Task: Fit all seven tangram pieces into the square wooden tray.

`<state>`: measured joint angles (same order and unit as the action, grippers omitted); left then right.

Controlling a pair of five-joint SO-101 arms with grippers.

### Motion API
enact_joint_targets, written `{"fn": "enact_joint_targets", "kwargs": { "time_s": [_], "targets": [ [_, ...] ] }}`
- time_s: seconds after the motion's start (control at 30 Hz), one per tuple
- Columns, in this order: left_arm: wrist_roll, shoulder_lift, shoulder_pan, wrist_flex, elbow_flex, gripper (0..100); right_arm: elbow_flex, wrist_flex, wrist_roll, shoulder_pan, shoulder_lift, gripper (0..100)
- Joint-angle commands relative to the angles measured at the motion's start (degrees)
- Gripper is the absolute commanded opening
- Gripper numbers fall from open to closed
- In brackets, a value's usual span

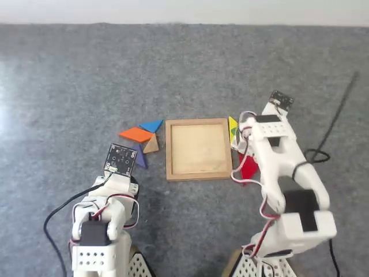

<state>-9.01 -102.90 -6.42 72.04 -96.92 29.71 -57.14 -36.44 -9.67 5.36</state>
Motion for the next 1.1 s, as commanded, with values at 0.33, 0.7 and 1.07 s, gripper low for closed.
{"fn": "enact_joint_targets", "kwargs": {
  "time_s": [0.33,0.7,1.07],
  "targets": [
    [-0.2,-1.3,-0.1,0.4,0.5,8,-9.4,-3.7,-2.0,-5.4,5.1,29.9],
    [-0.2,-1.3,-0.1,0.4,0.5,8,-9.0,-2.2,-9.8,-2.3,5.3,29.9],
    [-0.2,-1.3,-0.1,0.4,0.5,8,-8.7,-2.8,-14.8,4.5,6.0,30.0]
  ]
}}
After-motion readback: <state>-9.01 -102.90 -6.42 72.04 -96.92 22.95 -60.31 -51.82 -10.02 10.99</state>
